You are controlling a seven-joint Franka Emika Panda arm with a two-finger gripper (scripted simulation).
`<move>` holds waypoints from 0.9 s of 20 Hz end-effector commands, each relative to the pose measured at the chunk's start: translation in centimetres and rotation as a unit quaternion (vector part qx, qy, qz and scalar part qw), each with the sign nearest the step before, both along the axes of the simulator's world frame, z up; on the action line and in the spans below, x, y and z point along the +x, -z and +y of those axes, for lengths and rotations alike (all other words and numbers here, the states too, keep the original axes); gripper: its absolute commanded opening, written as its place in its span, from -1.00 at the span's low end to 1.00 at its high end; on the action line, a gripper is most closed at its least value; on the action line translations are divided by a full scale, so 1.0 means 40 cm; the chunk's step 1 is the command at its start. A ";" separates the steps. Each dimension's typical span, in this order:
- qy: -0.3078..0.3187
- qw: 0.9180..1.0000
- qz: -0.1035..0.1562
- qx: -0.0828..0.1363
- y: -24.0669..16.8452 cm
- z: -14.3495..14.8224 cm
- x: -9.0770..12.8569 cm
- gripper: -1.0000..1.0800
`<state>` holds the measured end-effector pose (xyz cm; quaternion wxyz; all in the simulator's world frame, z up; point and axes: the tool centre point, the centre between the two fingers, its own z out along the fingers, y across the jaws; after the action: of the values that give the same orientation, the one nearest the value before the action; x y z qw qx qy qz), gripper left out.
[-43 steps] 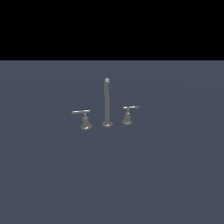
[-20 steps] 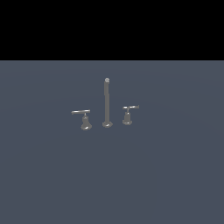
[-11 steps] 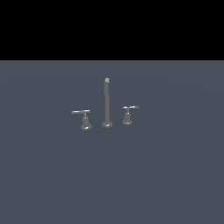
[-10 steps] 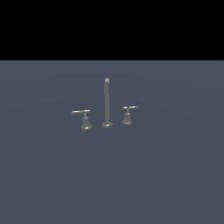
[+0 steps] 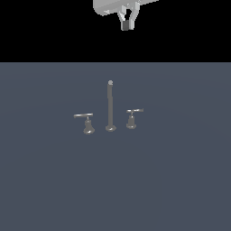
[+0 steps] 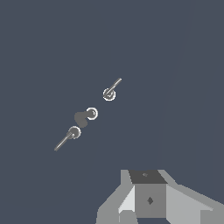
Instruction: Turn on the faucet by rotating a designated handle.
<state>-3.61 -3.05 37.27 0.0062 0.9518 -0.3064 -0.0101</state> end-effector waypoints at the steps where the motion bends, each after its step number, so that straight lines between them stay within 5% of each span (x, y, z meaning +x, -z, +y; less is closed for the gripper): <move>1: 0.030 1.000 -0.001 -0.001 0.044 -0.012 0.046 -1.00; 9: 0.125 0.992 -0.005 -0.003 0.202 -0.053 0.174 -1.00; 18: 0.231 0.973 -0.008 -0.003 0.411 -0.101 0.287 -1.00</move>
<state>7.19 -6.75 22.32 0.0048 0.8649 -0.5019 -0.0032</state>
